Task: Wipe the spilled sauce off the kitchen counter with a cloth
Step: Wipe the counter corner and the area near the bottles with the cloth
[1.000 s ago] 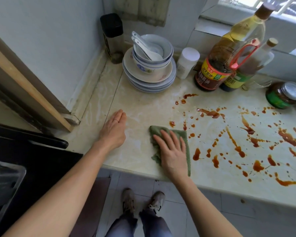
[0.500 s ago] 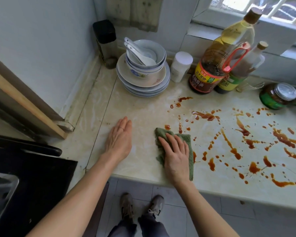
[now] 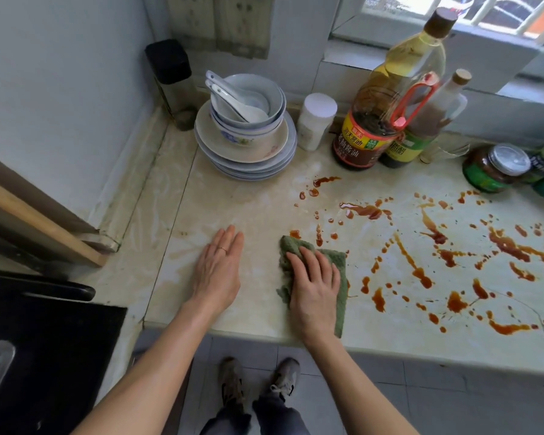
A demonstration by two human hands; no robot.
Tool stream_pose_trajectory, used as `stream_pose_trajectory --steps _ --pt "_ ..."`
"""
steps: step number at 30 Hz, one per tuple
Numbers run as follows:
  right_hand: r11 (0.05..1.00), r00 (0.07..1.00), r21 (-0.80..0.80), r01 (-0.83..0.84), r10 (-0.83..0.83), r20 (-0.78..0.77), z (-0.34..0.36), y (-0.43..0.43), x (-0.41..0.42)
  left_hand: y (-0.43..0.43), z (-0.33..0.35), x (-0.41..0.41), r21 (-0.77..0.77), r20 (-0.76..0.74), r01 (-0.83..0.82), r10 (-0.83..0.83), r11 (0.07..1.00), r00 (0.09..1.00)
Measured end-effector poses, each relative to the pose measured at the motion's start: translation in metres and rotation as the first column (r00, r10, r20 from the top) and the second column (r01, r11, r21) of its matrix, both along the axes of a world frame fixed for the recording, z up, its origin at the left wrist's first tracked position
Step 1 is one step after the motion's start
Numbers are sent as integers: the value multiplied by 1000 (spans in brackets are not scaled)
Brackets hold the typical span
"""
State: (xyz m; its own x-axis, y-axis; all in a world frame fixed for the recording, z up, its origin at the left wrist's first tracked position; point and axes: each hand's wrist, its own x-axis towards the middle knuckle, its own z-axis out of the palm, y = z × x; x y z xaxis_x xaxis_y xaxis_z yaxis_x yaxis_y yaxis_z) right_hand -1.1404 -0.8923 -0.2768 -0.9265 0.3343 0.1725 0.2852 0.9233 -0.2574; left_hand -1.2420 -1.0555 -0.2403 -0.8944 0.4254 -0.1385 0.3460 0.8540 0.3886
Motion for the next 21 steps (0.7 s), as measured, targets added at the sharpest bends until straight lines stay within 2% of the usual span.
stream_pose_trajectory --steps 3,7,12,14,18,21 --pt "993 993 8 -121 121 2 1 -23 2 2 1 1 0 4 -9 9 1000 1000" --pt "960 960 70 -271 264 94 2 -8 0 3 -1 0 1 -5 -17 17 1000 1000" --pt "997 992 39 -73 68 107 5 16 -6 1 -3 0 12 7 -26 26 1000 1000" --pt "999 995 19 -48 46 91 5 5 -5 2 -4 0 5 6 -25 25 1000 1000" --pt "972 966 33 -232 227 125 3 -22 -9 3 -2 -1 21 12 -29 29 999 1000" --pt "961 953 38 -275 267 145 4 -14 -25 0 -1 -2 25 20 -23 23 999 1000"
